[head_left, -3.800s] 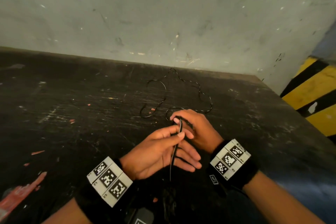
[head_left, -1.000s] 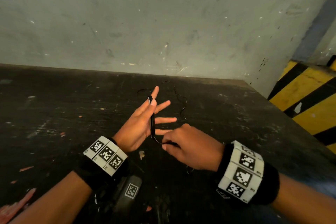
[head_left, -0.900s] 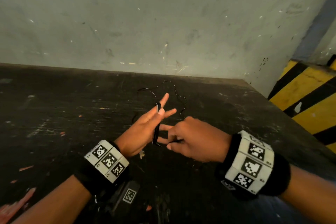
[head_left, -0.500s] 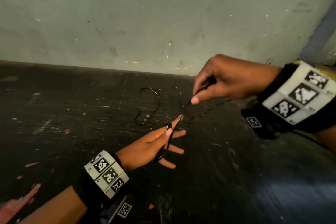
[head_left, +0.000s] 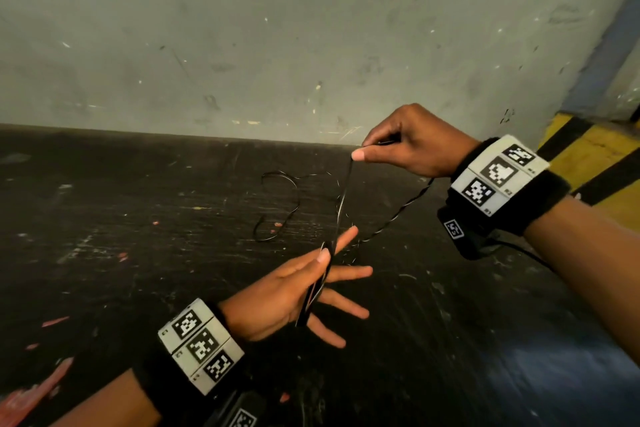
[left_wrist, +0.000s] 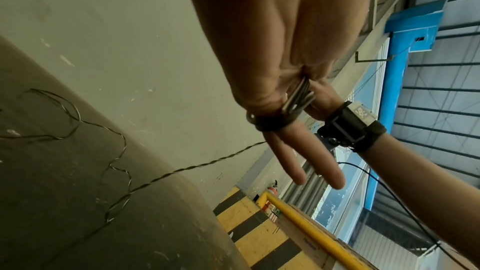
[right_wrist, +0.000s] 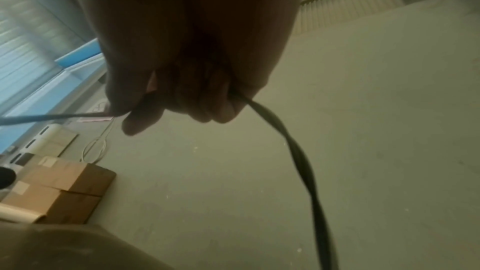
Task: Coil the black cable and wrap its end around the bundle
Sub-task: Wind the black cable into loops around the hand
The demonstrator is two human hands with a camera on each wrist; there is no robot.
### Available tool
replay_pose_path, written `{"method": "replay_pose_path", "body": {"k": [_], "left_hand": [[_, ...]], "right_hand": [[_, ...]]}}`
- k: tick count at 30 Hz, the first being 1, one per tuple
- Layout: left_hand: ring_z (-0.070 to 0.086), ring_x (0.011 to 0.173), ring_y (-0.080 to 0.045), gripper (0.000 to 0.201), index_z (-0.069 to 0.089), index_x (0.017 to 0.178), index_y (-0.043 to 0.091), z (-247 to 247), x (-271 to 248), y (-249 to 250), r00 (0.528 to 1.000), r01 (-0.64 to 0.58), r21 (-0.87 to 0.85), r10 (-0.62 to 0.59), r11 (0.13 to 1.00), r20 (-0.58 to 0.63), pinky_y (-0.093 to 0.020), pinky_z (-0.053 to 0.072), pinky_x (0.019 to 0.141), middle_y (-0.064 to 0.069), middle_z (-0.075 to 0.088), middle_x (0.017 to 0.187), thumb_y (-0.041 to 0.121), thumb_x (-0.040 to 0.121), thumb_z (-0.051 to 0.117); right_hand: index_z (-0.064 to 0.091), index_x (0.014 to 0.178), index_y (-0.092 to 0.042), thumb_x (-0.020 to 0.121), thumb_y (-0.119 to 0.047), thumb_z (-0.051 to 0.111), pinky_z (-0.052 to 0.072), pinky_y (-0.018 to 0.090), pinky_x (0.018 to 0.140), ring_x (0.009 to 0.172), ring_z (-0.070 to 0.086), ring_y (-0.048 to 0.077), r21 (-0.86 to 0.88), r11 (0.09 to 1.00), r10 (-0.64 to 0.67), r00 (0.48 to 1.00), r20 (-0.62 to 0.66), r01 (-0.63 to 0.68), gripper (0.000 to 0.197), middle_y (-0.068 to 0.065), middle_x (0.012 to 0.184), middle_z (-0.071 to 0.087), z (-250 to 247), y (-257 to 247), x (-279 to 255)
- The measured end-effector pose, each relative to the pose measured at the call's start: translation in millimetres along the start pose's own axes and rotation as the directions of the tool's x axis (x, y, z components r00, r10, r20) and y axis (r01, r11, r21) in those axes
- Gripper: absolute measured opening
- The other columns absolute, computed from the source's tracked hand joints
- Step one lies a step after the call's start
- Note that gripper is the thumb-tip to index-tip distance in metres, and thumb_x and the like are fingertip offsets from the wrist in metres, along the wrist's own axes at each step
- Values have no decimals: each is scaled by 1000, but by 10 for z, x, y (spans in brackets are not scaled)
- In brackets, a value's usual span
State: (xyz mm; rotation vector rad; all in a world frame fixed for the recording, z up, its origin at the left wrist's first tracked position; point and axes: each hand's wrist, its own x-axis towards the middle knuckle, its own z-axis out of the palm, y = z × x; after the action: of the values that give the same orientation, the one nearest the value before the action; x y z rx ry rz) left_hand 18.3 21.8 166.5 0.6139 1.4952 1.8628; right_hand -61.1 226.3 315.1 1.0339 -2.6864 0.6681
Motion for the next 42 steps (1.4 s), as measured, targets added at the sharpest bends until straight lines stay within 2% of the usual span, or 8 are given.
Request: {"method": "replay_pose_path", "body": {"k": [7,11,17,23,27,31,36,42], "left_hand": [[61,115,-35,46,31,131,58,-15,75,-1,997,71,33,-71,997,6,-49,58,74,-3,54,139,54,86,41],[61,115,-34,46,27,133,55,66,73,88,996,53,33,-55,998,67,-42,61,69,-1,54,140,48,88,34],[56,117,-43,49,27,140,48,95,88,213,993,3,-87,7,996,117,-43,61,67,-3,53,141,47,91,31],[64,108,-37,48,29,139,47,-6,161,364,983,-182,-176,174,967,-58,-41,61,59,-2,57,137,48,91,32],[64,109,-37,49,25,142,46,-156,250,492,947,-297,-226,255,928,-195,-39,62,59,-1,57,137,45,93,26],[64,108,-37,48,22,144,45,-239,367,546,909,-356,-229,279,906,-309,-41,61,66,-4,52,140,46,96,23],[65,108,-35,47,20,145,45,-336,467,492,886,-355,-187,266,916,-379,-47,59,76,-5,44,147,46,98,23],[65,109,-26,46,21,142,49,-362,437,369,881,-246,48,244,968,-406,-42,60,73,-1,41,149,48,96,23]], "right_hand": [[75,84,-6,82,-30,67,51,35,61,64,66,25,41,998,-39,996,-83,43,25,12,75,74,88,11,8],[74,75,-13,84,-40,62,43,28,50,47,55,10,-77,997,22,999,30,-19,31,-2,61,68,215,271,20],[66,67,-18,82,-69,34,54,39,59,53,61,17,-184,979,116,981,154,-87,62,3,62,68,738,526,-169],[63,83,-14,87,-55,22,51,43,66,73,63,24,-129,990,78,988,131,-61,58,6,82,66,1176,450,-479],[59,92,-12,96,-37,38,48,39,67,77,61,24,-125,992,41,987,155,-21,33,8,87,63,1360,291,-582],[57,89,-10,98,-29,38,47,36,67,77,62,25,-102,995,50,964,262,-24,28,11,88,65,1502,23,-575],[56,96,-5,98,-28,39,41,35,66,89,62,36,-162,987,55,960,274,-10,29,20,98,64,1439,-303,-537],[60,93,-8,95,-22,46,37,30,63,83,62,30,-197,979,15,936,353,59,20,9,85,63,1049,-563,-497]]}}
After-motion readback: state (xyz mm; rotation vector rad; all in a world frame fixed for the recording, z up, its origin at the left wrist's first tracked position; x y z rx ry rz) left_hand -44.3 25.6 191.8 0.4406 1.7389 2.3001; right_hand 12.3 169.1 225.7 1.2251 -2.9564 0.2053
